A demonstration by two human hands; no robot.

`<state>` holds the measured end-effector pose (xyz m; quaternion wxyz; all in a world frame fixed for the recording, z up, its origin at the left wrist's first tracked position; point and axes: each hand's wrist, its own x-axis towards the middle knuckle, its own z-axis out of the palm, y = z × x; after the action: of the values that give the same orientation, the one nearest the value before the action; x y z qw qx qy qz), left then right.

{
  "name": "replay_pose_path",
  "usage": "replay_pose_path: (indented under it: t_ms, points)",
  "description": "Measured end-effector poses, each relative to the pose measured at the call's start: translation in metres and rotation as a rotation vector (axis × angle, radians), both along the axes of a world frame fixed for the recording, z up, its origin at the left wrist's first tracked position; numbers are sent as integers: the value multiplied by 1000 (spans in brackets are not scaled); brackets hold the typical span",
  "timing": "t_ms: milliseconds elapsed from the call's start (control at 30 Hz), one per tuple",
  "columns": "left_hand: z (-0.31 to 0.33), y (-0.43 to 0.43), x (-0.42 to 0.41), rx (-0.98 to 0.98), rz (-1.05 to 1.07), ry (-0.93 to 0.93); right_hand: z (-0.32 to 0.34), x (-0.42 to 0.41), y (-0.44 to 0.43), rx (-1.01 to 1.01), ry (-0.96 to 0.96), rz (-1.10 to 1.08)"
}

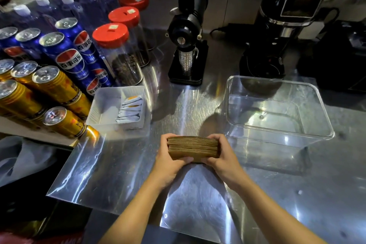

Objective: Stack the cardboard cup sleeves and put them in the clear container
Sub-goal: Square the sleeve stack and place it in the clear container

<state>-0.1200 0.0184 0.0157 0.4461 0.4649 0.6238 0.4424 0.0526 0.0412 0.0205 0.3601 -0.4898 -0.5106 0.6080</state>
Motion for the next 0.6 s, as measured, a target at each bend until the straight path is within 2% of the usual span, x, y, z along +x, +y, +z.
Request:
replay_pose_path:
  t_ms: [67, 100, 200, 233, 367, 467, 600]
  points:
    - [-4, -2, 1, -27, -76, -4, -3, 3, -4, 52, -39, -16]
    - [-6, -3, 1, -27, -97, -71, -5, 3, -5, 67, -50, -29]
    - [-4, -5, 5, -69, -36, -513, -8, 3, -7, 57, -19, -51]
    - [-4, -4, 7, -73, 3, -573, -9, 2, -7, 37, 12, -58]
    - [-4, 4, 20, 8, 163, -526, -16, -6, -6, -14, 85, -173]
    - [-8, 11, 26, 26, 300, -405, -20, -14, -4, -5, 31, -307]
    - [-11, 16, 34, 14, 398, -446, -19, -23, 3, -22, 0, -407]
